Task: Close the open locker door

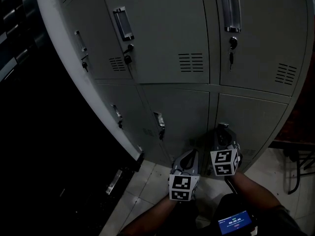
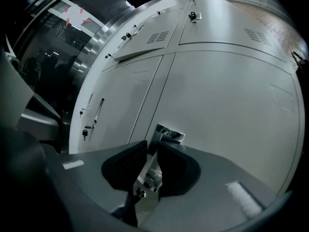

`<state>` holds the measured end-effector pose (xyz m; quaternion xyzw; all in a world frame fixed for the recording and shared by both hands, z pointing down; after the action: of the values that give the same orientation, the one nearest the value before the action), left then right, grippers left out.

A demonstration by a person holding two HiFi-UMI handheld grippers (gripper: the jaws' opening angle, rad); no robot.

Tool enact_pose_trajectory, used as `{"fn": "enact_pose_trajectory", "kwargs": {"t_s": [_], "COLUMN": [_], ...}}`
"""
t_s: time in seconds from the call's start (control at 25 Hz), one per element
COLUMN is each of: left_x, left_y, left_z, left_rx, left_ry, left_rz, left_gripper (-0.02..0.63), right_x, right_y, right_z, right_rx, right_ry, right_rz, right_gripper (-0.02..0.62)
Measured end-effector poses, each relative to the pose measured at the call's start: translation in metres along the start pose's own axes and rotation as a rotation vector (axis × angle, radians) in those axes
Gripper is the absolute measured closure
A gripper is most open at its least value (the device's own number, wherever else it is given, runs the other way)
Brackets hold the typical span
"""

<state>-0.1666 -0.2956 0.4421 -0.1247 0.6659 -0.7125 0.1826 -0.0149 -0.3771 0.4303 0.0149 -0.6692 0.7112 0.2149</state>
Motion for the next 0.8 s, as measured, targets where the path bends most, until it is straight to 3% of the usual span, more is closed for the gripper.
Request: {"fn": "enact_pose_trajectory", "kwargs": {"t_s": [0.4, 0.8], "left_x": [-0.003, -0.004], "left_y": [-0.005, -0.004], "left_z": [0.002, 0.002], "left_rx": [0.011, 0.010], "left_ry": [-0.001, -0.008], "left_rz": [-0.012, -0.017], "left_gripper": [0.604, 0.604], "right_x": [0.002, 0.002], "right_y": [-0.002, -0.024], "right_z": [0.000, -0.005], "right_rx": [-0.004, 0.059], "right_ry": [-0.029, 0.003], "right_rz": [-0.012, 0.030], "right_gripper": [0.514, 0.511]}}
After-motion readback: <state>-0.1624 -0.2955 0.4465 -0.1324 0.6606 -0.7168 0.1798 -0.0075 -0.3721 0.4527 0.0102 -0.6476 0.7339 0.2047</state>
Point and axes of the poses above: the fingertips, and each gripper's own axes: z forward along the fingers, x to its left, y out of its top, the point moved 9 cm from there along -z, backward along the fingers
